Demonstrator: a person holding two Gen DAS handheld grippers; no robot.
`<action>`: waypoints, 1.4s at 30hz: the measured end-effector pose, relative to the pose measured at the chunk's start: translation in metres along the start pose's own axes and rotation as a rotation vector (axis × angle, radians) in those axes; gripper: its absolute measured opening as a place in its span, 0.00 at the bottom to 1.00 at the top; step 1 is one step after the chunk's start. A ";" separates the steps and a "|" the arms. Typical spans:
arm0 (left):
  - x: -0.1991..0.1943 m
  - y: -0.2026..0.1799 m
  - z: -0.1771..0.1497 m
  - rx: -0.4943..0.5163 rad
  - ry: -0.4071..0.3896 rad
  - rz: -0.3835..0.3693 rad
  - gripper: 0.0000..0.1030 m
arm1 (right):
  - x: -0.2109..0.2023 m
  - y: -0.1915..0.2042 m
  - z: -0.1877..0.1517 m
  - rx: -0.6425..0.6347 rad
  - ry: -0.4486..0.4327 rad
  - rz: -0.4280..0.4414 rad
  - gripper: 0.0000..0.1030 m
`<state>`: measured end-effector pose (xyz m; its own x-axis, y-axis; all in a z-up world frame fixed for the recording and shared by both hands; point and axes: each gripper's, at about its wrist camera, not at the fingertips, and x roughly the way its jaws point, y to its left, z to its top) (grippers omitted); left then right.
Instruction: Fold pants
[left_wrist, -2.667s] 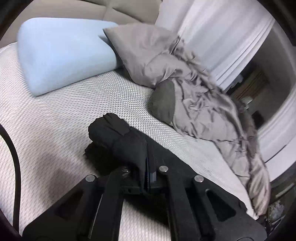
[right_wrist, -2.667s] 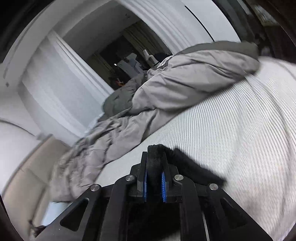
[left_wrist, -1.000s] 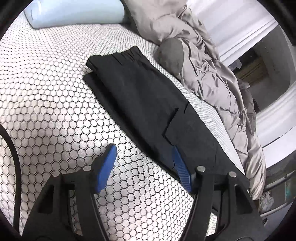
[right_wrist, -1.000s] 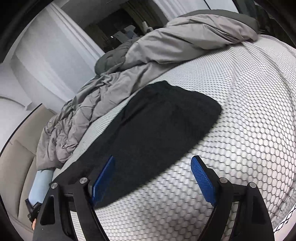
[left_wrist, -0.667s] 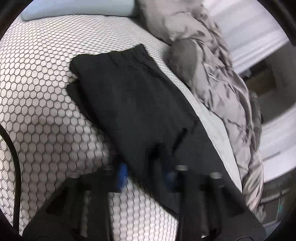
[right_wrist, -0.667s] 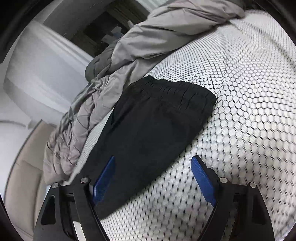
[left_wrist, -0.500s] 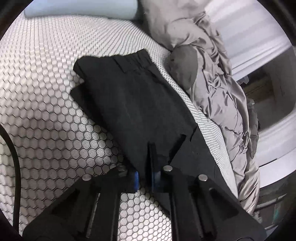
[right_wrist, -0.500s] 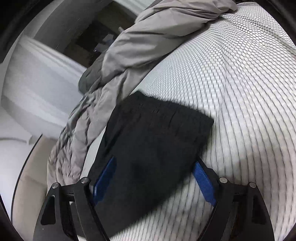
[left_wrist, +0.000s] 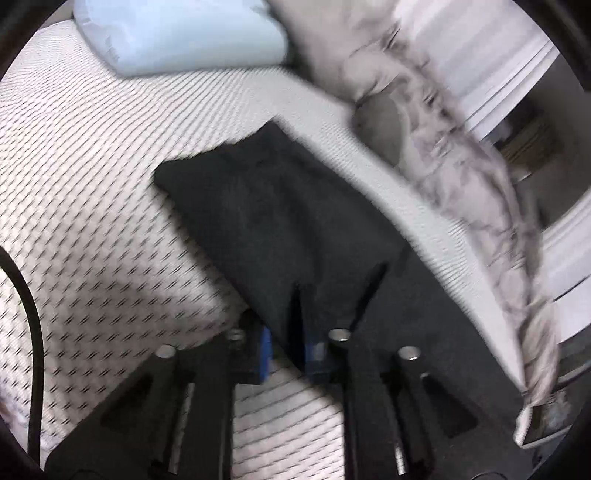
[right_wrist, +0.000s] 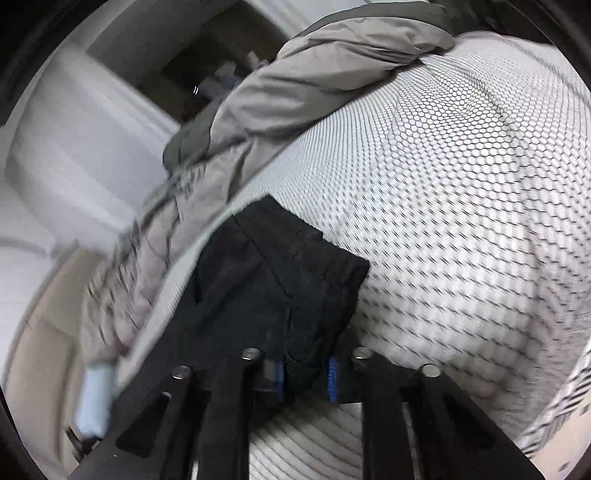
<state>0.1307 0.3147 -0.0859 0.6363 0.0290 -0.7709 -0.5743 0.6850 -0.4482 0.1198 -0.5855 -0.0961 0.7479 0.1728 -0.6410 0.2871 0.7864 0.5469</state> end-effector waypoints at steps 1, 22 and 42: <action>-0.004 0.004 -0.003 -0.006 0.004 -0.007 0.23 | -0.006 -0.008 -0.003 0.006 0.012 -0.025 0.36; -0.057 -0.125 -0.080 0.260 -0.025 -0.261 0.96 | -0.035 -0.014 -0.007 -0.083 0.008 -0.173 0.36; -0.015 -0.266 -0.223 0.557 0.106 -0.384 0.99 | 0.110 0.086 0.098 -0.422 0.162 -0.130 0.82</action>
<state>0.1594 -0.0300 -0.0559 0.6718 -0.3433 -0.6564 0.0508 0.9054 -0.4215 0.2851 -0.5566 -0.0667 0.6094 0.1206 -0.7836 0.0789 0.9742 0.2114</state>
